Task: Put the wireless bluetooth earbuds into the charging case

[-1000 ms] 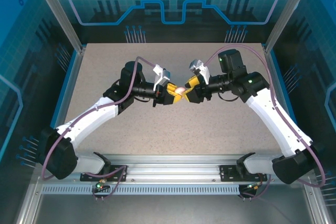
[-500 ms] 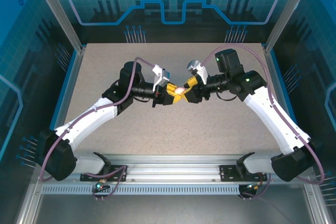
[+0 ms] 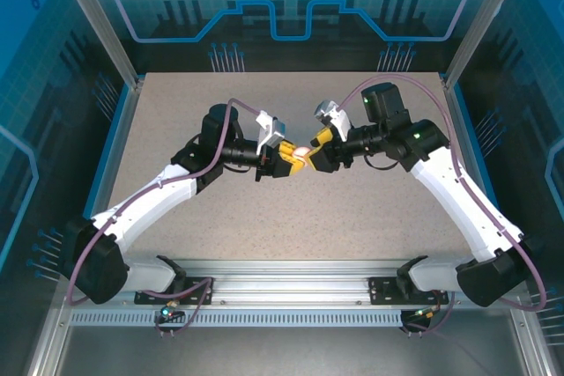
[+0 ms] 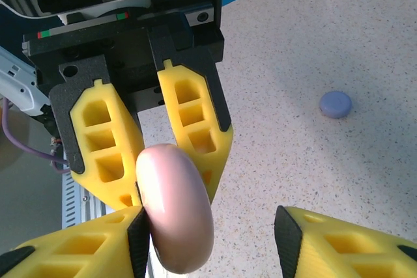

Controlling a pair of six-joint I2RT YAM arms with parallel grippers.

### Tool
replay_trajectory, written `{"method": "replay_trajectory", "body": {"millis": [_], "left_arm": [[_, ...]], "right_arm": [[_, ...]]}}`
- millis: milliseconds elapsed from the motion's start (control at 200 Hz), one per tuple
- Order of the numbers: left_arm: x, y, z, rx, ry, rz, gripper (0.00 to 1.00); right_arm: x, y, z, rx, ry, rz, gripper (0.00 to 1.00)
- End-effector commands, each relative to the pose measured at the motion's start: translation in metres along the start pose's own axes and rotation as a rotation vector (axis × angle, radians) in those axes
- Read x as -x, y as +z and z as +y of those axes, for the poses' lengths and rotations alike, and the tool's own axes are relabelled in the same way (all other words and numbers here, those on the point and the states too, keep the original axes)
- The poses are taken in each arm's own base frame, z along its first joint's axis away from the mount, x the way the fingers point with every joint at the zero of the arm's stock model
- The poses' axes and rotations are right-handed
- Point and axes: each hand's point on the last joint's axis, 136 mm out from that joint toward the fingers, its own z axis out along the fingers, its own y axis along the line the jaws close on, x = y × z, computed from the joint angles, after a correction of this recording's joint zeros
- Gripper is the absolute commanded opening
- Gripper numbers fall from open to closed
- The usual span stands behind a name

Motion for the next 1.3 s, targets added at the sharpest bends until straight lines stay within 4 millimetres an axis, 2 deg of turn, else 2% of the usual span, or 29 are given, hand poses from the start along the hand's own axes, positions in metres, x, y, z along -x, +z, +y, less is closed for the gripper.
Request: {"method": "replay_trajectory", "body": {"millis": [0, 405, 505, 605, 670, 815, 936, 1291], "left_arm": [[0.004, -0.002, -0.023, -0.075, 0.062, -0.006, 0.01], [-0.002, -0.001, -0.022, -0.066, 0.066, 0.012, 0.0], [-0.007, 0.0, -0.014, -0.031, 0.054, 0.025, 0.0], [-0.012, 0.002, -0.007, -0.009, 0.047, 0.029, 0.0], [-0.015, 0.003, -0.003, 0.009, 0.048, 0.022, 0.01], [-0.023, 0.005, 0.001, 0.022, 0.047, 0.006, 0.01], [-0.03, 0.006, 0.005, 0.02, 0.028, -0.014, 0.01], [-0.038, -0.001, 0.015, 0.052, -0.035, -0.076, 0.01]], "right_arm": [[0.016, -0.012, -0.01, -0.089, -0.026, -0.044, 0.55], [0.02, -0.017, -0.01, -0.108, -0.024, -0.066, 0.56], [0.023, -0.023, -0.01, -0.125, -0.02, -0.093, 0.57], [0.022, -0.03, -0.019, -0.178, 0.006, -0.122, 0.57], [0.019, -0.034, -0.031, -0.244, 0.044, -0.13, 0.57], [-0.005, -0.038, -0.077, -0.416, 0.197, -0.06, 0.57], [-0.03, -0.033, -0.104, -0.443, 0.361, 0.026, 0.56], [-0.108, 0.024, -0.159, -0.439, 0.529, 0.299, 0.56]]}}
